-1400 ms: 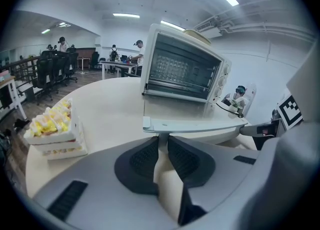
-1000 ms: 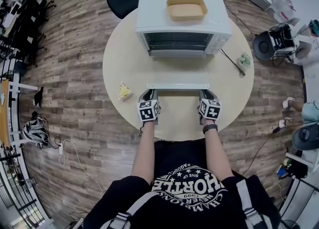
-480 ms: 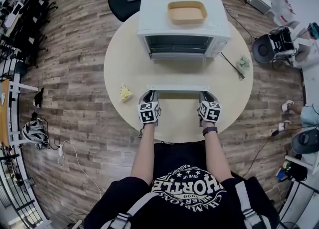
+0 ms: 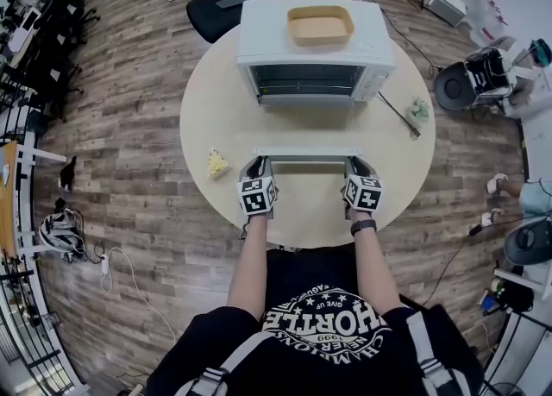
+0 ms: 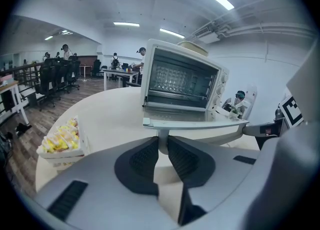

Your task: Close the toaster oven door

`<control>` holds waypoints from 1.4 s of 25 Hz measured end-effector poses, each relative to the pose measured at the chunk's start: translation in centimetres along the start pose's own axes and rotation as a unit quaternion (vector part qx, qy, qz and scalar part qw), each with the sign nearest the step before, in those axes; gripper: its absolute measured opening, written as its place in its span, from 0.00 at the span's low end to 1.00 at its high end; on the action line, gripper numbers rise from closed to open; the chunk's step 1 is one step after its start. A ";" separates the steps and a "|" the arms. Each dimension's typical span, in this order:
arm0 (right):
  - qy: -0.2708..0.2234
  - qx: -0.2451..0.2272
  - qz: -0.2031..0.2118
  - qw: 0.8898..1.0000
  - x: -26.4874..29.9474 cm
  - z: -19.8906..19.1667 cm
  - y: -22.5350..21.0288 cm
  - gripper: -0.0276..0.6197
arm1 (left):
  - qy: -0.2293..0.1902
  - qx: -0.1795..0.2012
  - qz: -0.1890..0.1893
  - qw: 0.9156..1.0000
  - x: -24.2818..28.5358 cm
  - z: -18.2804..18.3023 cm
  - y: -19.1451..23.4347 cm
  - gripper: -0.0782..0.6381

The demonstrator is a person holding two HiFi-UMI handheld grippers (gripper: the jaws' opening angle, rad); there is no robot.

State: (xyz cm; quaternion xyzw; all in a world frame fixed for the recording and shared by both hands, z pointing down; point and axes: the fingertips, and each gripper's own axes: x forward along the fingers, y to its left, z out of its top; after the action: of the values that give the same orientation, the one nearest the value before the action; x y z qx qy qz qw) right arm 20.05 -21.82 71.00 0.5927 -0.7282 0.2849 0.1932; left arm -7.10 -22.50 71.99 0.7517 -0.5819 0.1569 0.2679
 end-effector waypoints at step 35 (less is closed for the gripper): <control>-0.054 0.000 0.007 0.999 -1.8 4.4 0.9 0.17 | -0.050 0.010 -0.008 0.999 -1.7 4.6 -0.5 0.21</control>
State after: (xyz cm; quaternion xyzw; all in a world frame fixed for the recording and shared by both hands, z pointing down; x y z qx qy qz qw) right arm 19.87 -23.18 66.38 0.6020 -0.7417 0.2538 0.1519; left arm -7.41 -23.76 67.28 0.7657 -0.5870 0.1232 0.2325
